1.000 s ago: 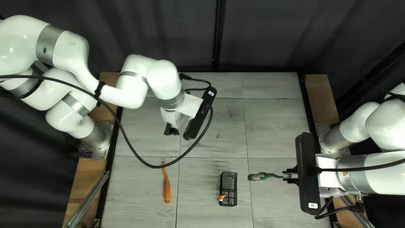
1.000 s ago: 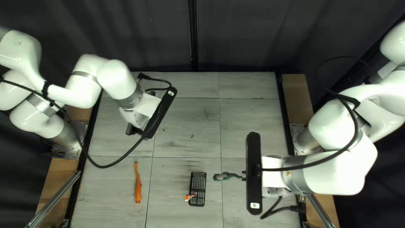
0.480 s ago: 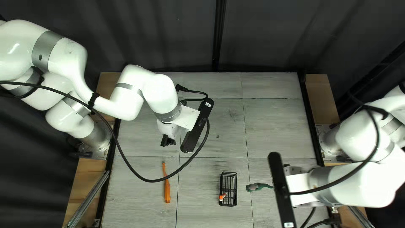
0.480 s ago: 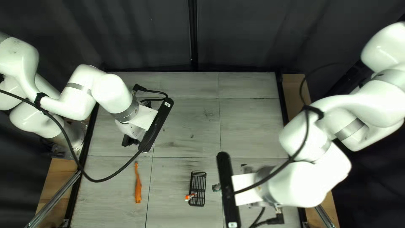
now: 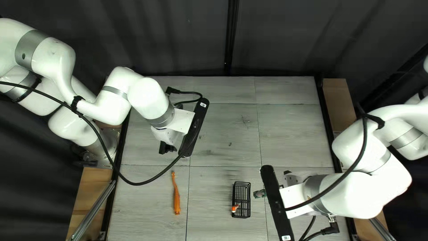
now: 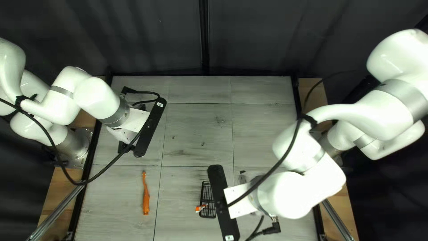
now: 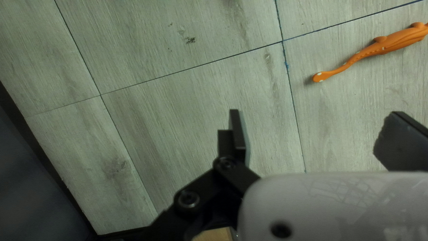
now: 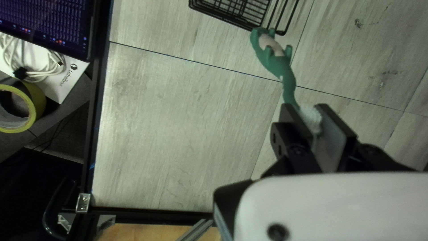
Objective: Pick up toothbrushes and insert them into a toothbrush holder
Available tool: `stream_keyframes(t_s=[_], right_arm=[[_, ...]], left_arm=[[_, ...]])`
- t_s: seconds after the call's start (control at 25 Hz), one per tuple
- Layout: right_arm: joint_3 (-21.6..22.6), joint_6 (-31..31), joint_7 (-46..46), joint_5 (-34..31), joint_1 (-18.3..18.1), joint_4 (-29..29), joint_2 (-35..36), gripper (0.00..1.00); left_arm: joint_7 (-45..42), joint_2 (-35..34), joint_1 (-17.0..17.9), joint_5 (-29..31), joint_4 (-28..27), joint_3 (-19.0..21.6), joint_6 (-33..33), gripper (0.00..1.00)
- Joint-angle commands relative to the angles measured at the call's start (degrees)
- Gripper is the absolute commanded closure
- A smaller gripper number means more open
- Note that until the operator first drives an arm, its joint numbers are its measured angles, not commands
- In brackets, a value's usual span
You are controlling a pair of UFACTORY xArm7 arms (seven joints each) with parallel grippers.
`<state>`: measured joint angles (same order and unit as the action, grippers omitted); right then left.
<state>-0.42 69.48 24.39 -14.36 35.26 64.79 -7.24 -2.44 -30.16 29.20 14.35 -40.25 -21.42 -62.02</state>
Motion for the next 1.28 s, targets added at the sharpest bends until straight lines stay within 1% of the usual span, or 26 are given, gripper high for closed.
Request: stream_keyframes(t_s=[0.04, 0.08, 0.16, 0.24, 0.32, 0.44, 0.64, 0.76, 0.88, 1.04, 1.16, 1.28], right_arm=[[-0.32, 0.5, -1.27, -0.15, -0.23, 1.13, 1.01, 0.98], [-0.35, 0.6, -1.48, -0.17, -0.24, 1.29, 1.17, 0.98], [-0.45, 0.67, -1.9, -0.13, -0.31, 1.39, 1.36, 0.98], [-0.5, 1.04, -2.27, -0.11, -0.33, 1.65, 1.47, 0.98], [-0.44, 1.59, -2.36, -0.21, -0.3, 2.16, 1.59, 0.98], [-0.33, 1.89, -2.19, -0.38, -0.23, 2.2, 1.37, 0.98], [-0.46, 2.23, -2.35, -0.47, -0.36, 1.92, 0.72, 0.99], [-0.6, 2.86, -2.8, -0.57, -0.47, 1.86, -0.04, 0.99], [-0.87, 3.59, -3.78, -0.3, -0.61, 2.0, -0.35, 0.98], [-1.3, 3.5, -5.22, 0.24, -0.8, 1.97, 0.25, 0.98], [-1.45, 3.08, -5.87, 0.36, -0.86, 2.17, 0.97, 0.98], [-1.41, 2.97, -6.33, 0.3, -0.8, 2.41, 1.44, 0.99]], left_arm=[[-0.01, -0.01, 0.0, 0.0, 0.0, 0.0, 0.0, 0.0], [-0.01, -0.01, 0.0, 0.0, 0.0, 0.0, 0.0, 0.0], [0.49, -1.58, -1.06, 0.22, 0.73, -1.03, -0.17, 0.0], [3.88, -2.58, -2.95, 1.7, -0.33, -3.87, -1.16, 0.0], [7.44, -1.48, -4.02, 2.57, -3.61, -6.71, -2.29, 0.0], [10.32, 0.27, -5.36, 3.72, -8.01, -9.5, -3.61, 0.0], [9.61, 2.89, -8.67, 4.87, -12.16, -13.43, -4.2, 0.0], [7.67, 2.36, -11.08, 6.36, -12.65, -13.3, -7.11, 0.0], [4.13, 0.12, -14.29, 8.8, -13.25, -10.5, -14.22, 0.0], [2.42, -1.57, -15.91, 9.98, -14.13, -7.98, -21.35, 0.0], [2.27, -2.41, -16.93, 9.69, -14.0, -8.53, -23.78, 0.0], [0.93, -3.06, -19.08, 9.15, -14.28, -10.12, -25.74, 0.0]])
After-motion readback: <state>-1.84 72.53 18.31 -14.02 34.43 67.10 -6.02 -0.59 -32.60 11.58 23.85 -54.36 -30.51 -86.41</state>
